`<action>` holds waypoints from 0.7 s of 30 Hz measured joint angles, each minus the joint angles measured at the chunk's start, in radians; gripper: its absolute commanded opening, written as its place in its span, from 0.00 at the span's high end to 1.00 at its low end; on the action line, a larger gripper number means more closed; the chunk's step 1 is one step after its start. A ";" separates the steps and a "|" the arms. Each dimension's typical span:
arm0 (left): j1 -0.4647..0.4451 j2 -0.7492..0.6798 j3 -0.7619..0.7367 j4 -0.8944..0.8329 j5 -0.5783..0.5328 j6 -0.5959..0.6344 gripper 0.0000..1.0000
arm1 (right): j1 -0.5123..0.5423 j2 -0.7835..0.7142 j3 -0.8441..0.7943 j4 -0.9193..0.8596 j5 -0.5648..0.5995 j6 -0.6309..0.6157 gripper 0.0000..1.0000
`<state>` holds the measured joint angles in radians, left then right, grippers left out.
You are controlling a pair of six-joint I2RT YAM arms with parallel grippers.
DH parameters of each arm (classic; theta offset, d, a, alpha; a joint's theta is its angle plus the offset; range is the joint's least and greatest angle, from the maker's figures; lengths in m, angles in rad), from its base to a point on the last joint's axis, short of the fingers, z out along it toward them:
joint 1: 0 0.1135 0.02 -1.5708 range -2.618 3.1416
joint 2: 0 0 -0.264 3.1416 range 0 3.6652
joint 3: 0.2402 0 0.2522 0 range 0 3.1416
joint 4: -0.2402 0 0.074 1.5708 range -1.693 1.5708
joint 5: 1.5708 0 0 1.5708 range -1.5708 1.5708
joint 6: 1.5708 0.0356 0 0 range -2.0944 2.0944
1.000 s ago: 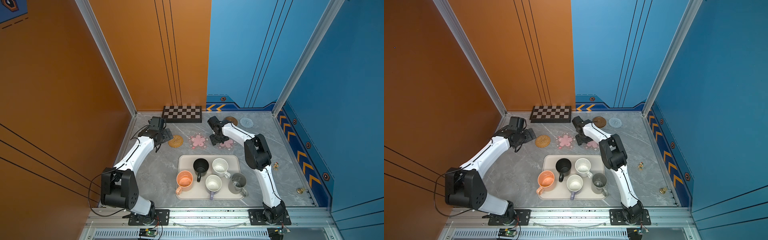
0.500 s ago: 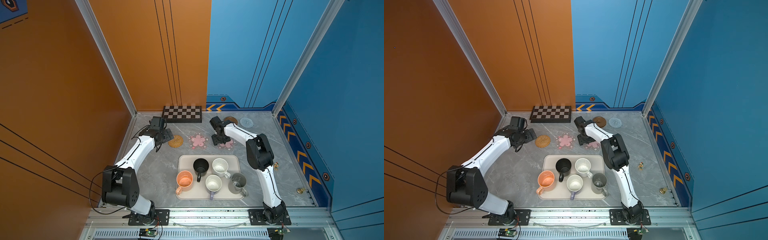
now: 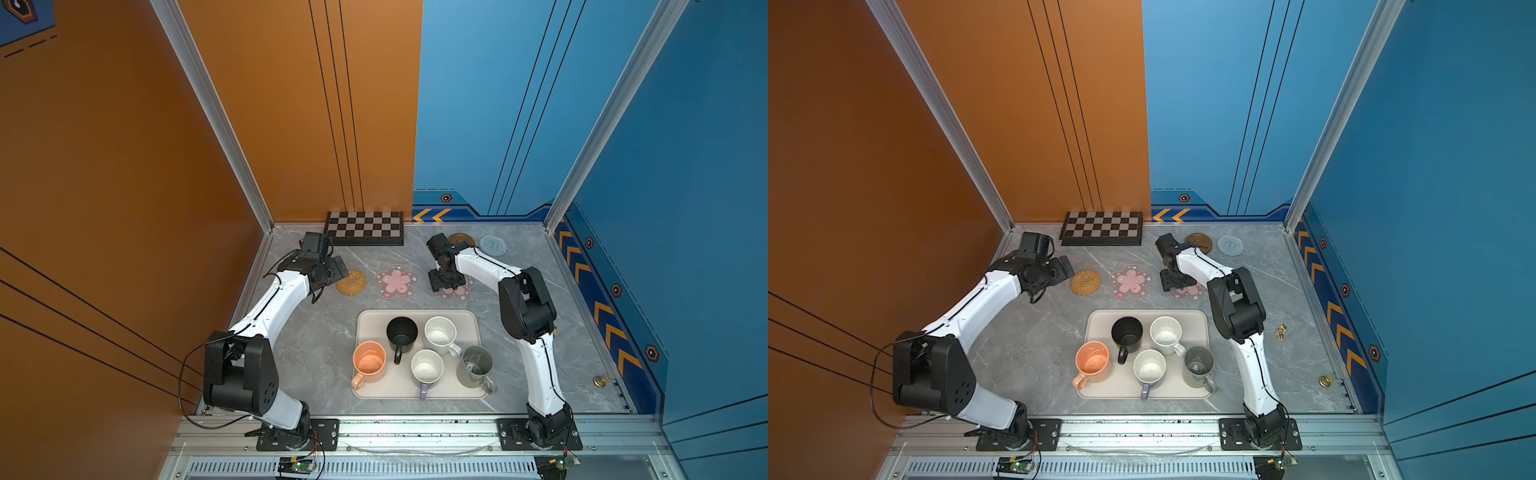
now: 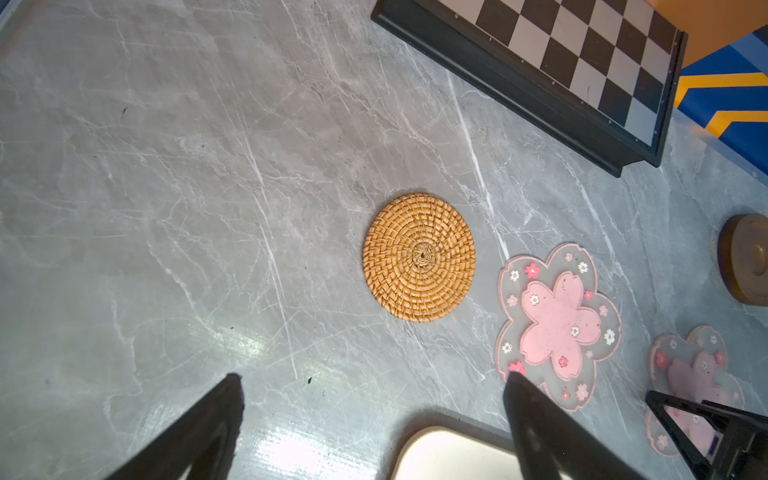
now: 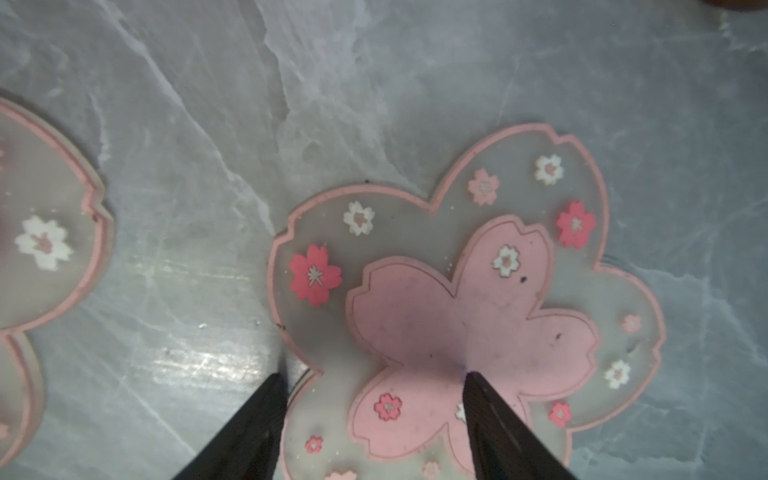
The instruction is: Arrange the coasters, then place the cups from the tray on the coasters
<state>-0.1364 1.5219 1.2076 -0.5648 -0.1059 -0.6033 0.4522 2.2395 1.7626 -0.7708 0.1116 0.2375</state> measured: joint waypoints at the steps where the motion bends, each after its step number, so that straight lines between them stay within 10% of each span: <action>1: 0.000 0.000 0.000 0.000 0.003 0.000 0.02 | -0.003 -0.003 -0.006 0.006 -0.006 0.005 0.31; 21: 0.000 -0.002 0.000 0.000 0.040 0.000 0.02 | -0.105 -0.095 -0.166 0.128 -0.063 0.083 0.32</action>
<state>-0.1364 1.5204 1.2076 -0.5648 -0.0654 -0.6033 0.3473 2.1448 1.5970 -0.6430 0.0490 0.3202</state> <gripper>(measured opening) 0.980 0.682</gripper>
